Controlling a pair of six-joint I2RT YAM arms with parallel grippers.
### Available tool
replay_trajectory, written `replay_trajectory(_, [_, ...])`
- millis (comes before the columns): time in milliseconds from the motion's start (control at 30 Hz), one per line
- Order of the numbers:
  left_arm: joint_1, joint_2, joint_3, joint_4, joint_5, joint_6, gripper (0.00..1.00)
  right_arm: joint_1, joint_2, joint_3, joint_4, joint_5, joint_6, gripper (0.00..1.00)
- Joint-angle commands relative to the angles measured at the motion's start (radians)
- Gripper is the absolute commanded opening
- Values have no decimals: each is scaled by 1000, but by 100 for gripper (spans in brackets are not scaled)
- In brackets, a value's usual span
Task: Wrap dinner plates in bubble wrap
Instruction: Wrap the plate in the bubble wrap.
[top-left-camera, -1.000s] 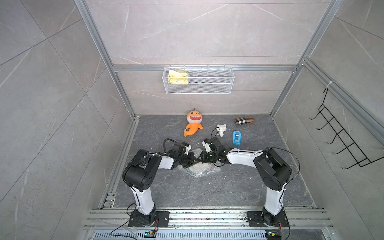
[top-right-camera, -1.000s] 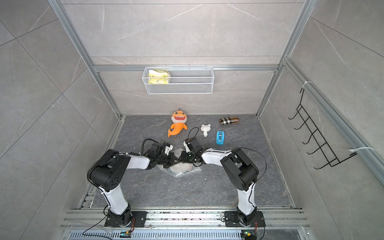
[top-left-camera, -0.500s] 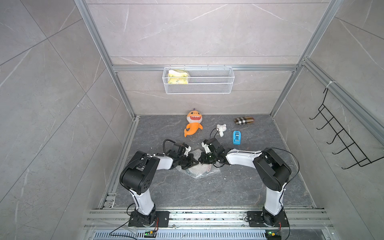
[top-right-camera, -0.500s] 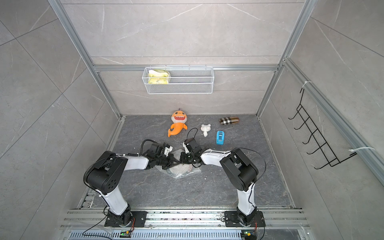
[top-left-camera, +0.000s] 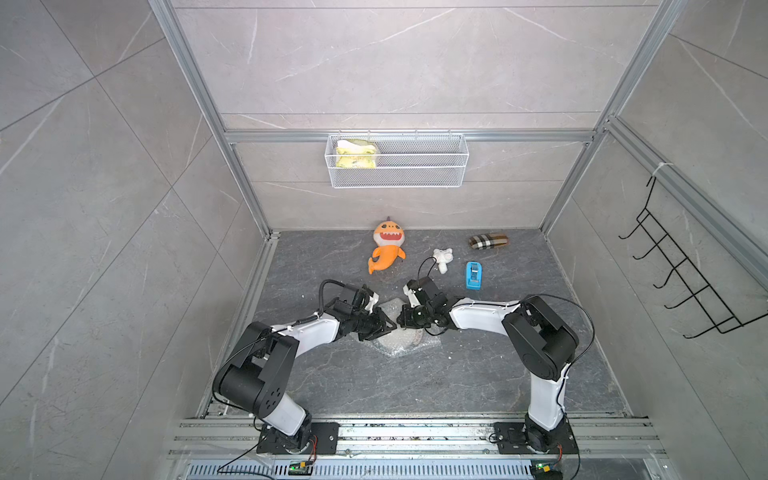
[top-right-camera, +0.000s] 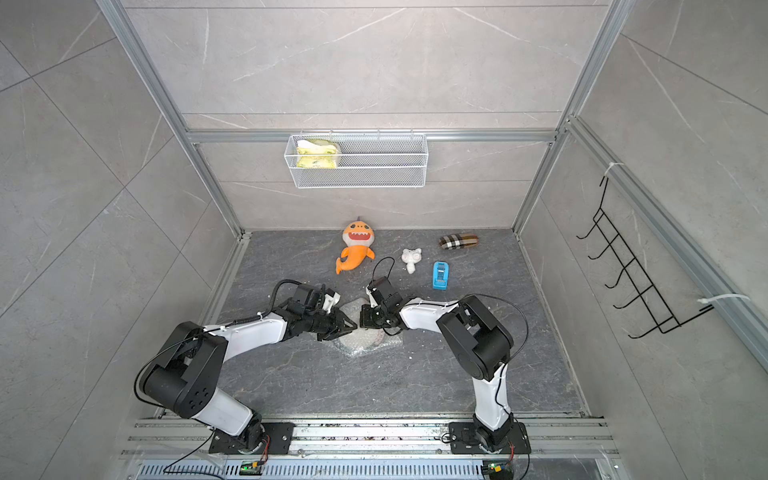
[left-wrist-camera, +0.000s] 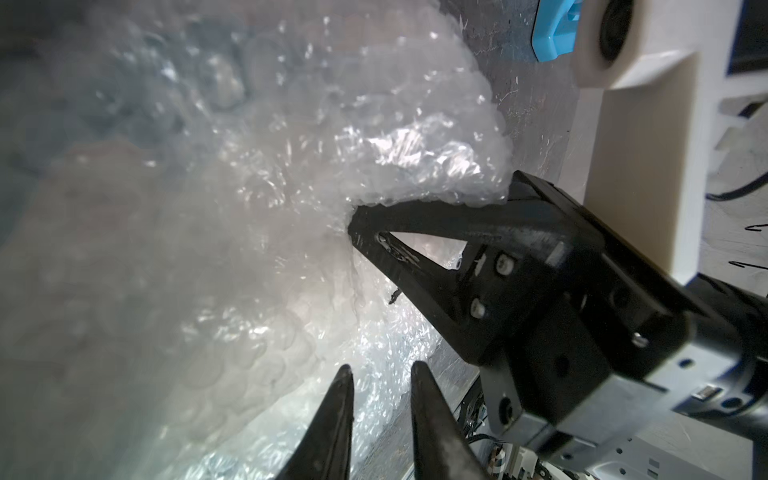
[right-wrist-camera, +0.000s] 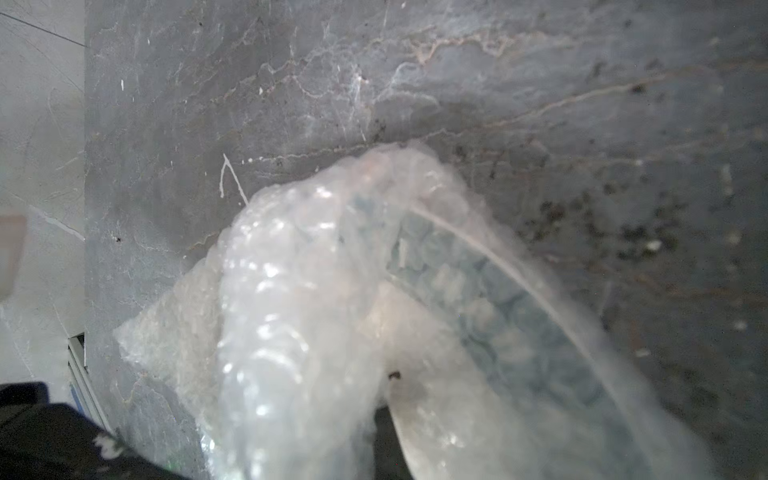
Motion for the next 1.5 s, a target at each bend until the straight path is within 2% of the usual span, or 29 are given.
replay_trajectory(0, [-8, -41, -2, -31, -77, -39, 30, -7, 2, -2, -53, 38, 18, 0])
replay_trajectory(167, [-8, -32, 53, -65, -183, -9, 27, -7, -39, 5, -84, 45, 12, 0])
replay_trajectory(300, [-7, 35, 123, -73, -173, 17, 26, -6, -72, 11, -109, 49, 19, 0])
replay_trajectory(567, [-9, 103, 176, -46, -140, 15, 24, 6, -123, 13, -189, 77, 25, 0])
replay_trajectory(700, [-28, 130, 164, 22, -93, -22, 19, 7, -110, 5, -196, 68, 33, 0])
replay_trajectory(867, [-56, 173, 147, 81, -58, -61, 18, 10, -95, -12, -188, 65, 46, 0])
replay_trajectory(1067, [-98, 203, 117, 88, -61, -69, 8, 13, -102, -24, -184, 66, 51, 0])
replay_trajectory(1233, [-107, 226, 32, 93, -93, -68, 4, 10, -133, -13, -199, 72, 42, 1])
replay_trajectory(1267, [-107, 233, 15, 103, -98, -73, 3, 11, -140, -12, -200, 73, 44, 12])
replay_trajectory(1333, [-109, 240, -2, 118, -102, -74, 3, 6, -160, -19, -189, 67, 53, 16])
replay_trajectory(1467, [-113, 260, -9, 121, -107, -63, 4, -31, -219, -47, -156, 12, 77, 38])
